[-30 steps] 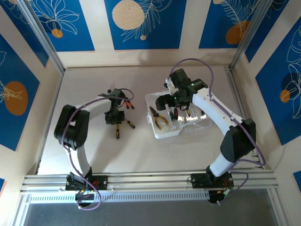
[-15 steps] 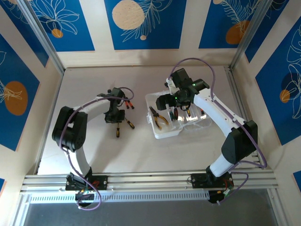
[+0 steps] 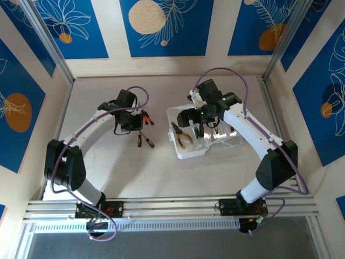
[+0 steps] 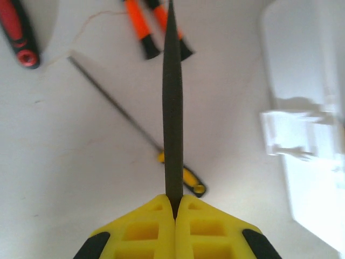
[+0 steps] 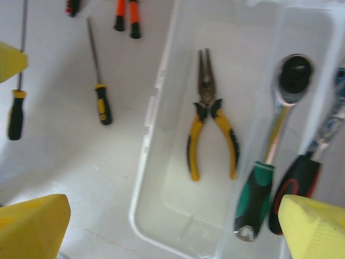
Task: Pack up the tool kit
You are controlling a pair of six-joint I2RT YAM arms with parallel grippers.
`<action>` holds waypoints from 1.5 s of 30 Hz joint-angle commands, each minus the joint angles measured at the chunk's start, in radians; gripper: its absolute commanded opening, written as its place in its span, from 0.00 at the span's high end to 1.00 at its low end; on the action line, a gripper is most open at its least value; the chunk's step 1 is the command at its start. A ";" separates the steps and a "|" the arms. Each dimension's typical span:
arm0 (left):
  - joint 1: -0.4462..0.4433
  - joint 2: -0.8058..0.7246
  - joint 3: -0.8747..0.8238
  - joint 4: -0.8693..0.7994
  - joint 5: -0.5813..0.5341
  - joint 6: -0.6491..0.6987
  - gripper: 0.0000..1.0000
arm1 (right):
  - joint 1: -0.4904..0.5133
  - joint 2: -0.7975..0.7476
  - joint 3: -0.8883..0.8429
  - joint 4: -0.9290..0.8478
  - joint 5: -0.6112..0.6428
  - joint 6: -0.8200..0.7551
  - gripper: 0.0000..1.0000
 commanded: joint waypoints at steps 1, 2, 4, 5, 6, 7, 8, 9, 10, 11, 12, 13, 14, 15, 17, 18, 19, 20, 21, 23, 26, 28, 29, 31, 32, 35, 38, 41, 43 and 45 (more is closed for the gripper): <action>-0.015 -0.041 0.059 0.080 0.175 -0.050 1.00 | 0.026 -0.056 -0.038 0.099 -0.170 0.014 0.01; -0.018 -0.044 0.072 0.098 0.197 -0.063 1.00 | 0.034 -0.061 -0.053 0.132 -0.196 0.027 0.01; -0.027 -0.045 0.102 0.125 0.230 -0.080 1.00 | 0.052 -0.061 -0.071 0.180 -0.234 0.045 0.01; -0.034 -0.044 0.117 0.141 0.248 -0.091 1.00 | 0.063 -0.057 -0.080 0.206 -0.243 0.056 0.01; -0.040 -0.044 0.129 0.158 0.262 -0.102 1.00 | 0.073 -0.054 -0.090 0.233 -0.257 0.065 0.01; -0.047 -0.043 0.138 0.178 0.275 -0.110 1.00 | 0.081 -0.047 -0.095 0.254 -0.270 0.074 0.01; -0.053 -0.042 0.143 0.201 0.292 -0.126 1.00 | 0.090 -0.040 -0.100 0.279 -0.280 0.086 0.01; -0.059 -0.043 0.147 0.226 0.307 -0.142 1.00 | 0.099 -0.031 -0.104 0.303 -0.287 0.098 0.01; -0.065 -0.043 0.147 0.250 0.318 -0.156 1.00 | 0.107 -0.022 -0.105 0.323 -0.293 0.106 0.01; -0.071 -0.043 0.147 0.272 0.332 -0.172 1.00 | 0.114 -0.012 -0.104 0.340 -0.292 0.115 0.01; -0.078 -0.041 0.149 0.291 0.340 -0.179 1.00 | 0.122 -0.002 -0.102 0.357 -0.284 0.124 0.01; -0.084 -0.041 0.151 0.302 0.342 -0.188 1.00 | 0.126 0.005 -0.099 0.370 -0.276 0.134 0.00; -0.091 -0.040 0.151 0.313 0.344 -0.193 1.00 | 0.126 0.015 -0.096 0.384 -0.268 0.146 0.00; -0.097 -0.040 0.153 0.320 0.344 -0.199 1.00 | 0.126 0.023 -0.090 0.397 -0.266 0.155 0.01; -0.105 -0.040 0.153 0.331 0.350 -0.205 1.00 | 0.127 0.040 -0.079 0.415 -0.253 0.166 0.05; -0.108 -0.040 0.152 0.339 0.352 -0.211 1.00 | 0.127 0.051 -0.070 0.417 -0.246 0.170 0.06; -0.110 -0.042 0.151 0.345 0.356 -0.214 1.00 | 0.127 0.061 -0.061 0.415 -0.243 0.170 0.08; -0.114 -0.042 0.150 0.352 0.359 -0.217 1.00 | 0.127 0.072 -0.052 0.413 -0.241 0.172 0.11; -0.116 -0.045 0.150 0.357 0.362 -0.220 1.00 | 0.127 0.080 -0.044 0.412 -0.238 0.174 0.16; -0.121 -0.048 0.146 0.367 0.363 -0.225 1.00 | 0.127 0.085 -0.041 0.420 -0.238 0.180 0.28; -0.121 -0.052 0.144 0.364 0.360 -0.219 1.00 | 0.128 0.073 -0.045 0.427 -0.225 0.182 0.53; -0.121 -0.053 0.142 0.349 0.344 -0.205 1.00 | 0.129 0.058 -0.046 0.418 -0.215 0.177 0.68; -0.121 -0.053 0.145 0.337 0.335 -0.196 1.00 | 0.128 0.049 -0.048 0.411 -0.208 0.173 0.75; -0.119 -0.052 0.147 0.312 0.307 -0.181 0.97 | 0.126 0.030 -0.047 0.387 -0.193 0.163 0.88; -0.118 -0.054 0.146 0.300 0.287 -0.170 0.86 | 0.123 0.019 -0.047 0.371 -0.186 0.155 0.94; -0.101 -0.067 0.165 0.214 0.194 -0.115 0.41 | 0.098 -0.019 -0.051 0.299 -0.152 0.128 1.00; -0.058 -0.100 0.174 0.121 0.075 -0.051 0.14 | 0.042 -0.062 -0.064 0.202 -0.120 0.078 1.00; 0.015 -0.126 0.152 0.055 -0.004 -0.007 0.00 | -0.036 -0.103 -0.083 0.094 -0.052 0.017 1.00; 0.062 -0.136 0.125 0.021 -0.037 0.015 0.00 | -0.100 -0.121 -0.090 0.029 0.001 -0.016 1.00; 0.104 -0.143 0.088 -0.005 -0.072 0.031 0.00 | -0.163 -0.123 -0.089 -0.033 0.074 -0.045 1.00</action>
